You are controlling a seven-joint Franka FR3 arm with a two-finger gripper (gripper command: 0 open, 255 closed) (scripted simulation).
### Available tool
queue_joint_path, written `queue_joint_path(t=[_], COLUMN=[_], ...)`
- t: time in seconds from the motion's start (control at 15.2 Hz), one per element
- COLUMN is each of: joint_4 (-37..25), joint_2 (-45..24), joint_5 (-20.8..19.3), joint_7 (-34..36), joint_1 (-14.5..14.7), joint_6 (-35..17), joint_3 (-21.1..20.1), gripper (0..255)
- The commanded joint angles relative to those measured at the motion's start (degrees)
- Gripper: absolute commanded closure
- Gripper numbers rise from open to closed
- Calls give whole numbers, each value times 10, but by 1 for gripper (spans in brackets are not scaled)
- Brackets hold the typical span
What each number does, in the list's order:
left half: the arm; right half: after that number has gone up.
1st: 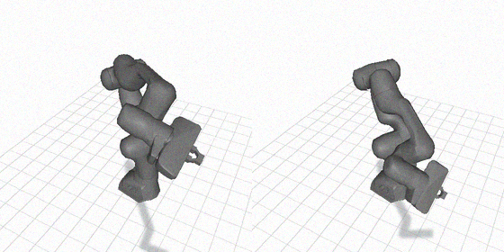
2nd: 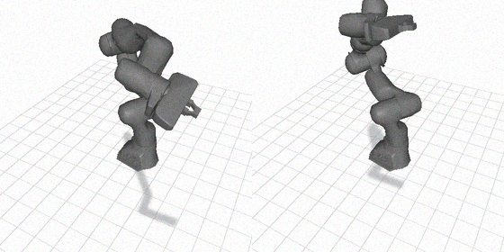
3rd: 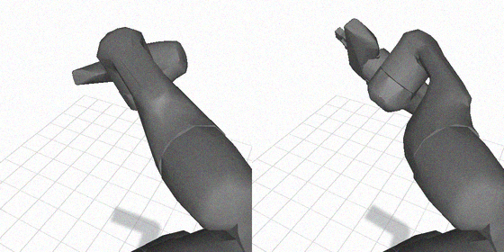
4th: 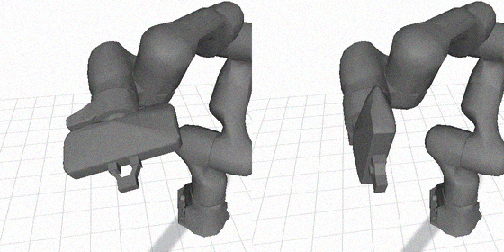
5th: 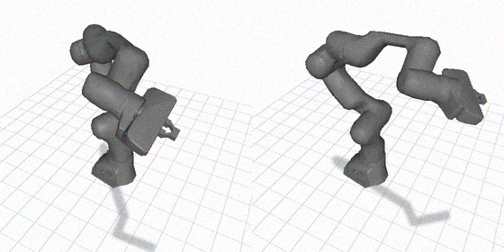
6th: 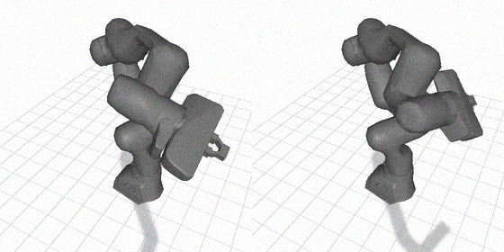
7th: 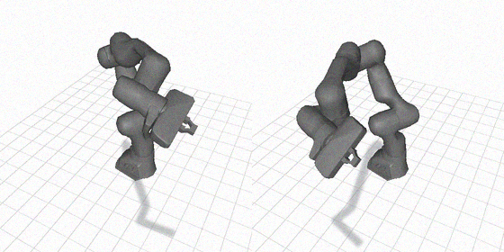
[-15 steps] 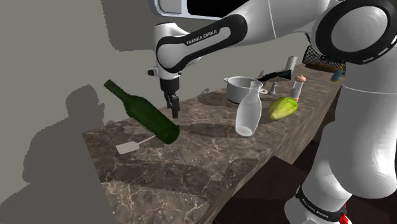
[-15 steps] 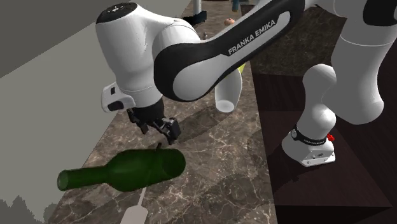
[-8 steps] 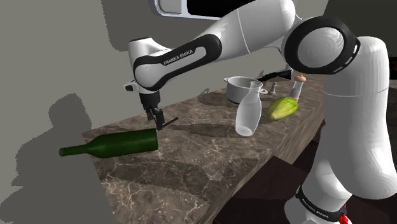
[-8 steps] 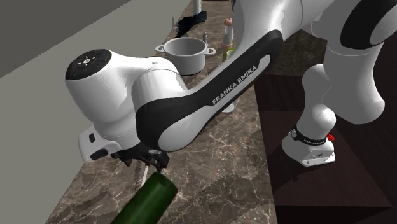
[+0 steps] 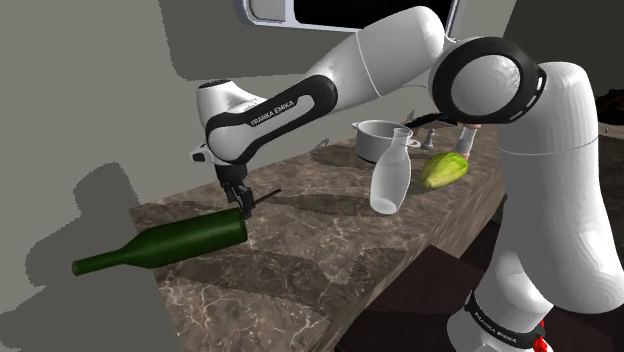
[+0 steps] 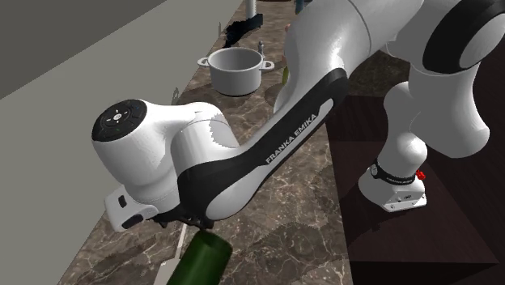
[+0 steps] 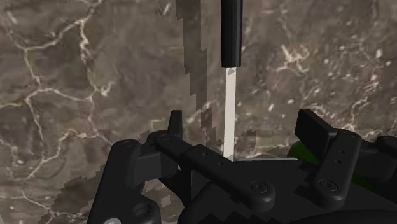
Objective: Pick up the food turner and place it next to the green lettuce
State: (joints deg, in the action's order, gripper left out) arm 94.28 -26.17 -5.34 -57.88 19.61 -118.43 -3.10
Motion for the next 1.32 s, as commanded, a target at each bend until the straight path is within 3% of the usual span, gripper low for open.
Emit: queue_joint_path(t=[0.0,0.46,0.53,1.25], joint_4=[5,4,4,-1], joint_2=[-6,-6,-6,1], joint_5=[-1,-1,-1,0], joint_7=[1,1,1,0], joint_1=[0,0,0,0], joint_6=[-11,-10,-10,2], joint_3=[0,0,0,0], gripper=[0,0,255,255])
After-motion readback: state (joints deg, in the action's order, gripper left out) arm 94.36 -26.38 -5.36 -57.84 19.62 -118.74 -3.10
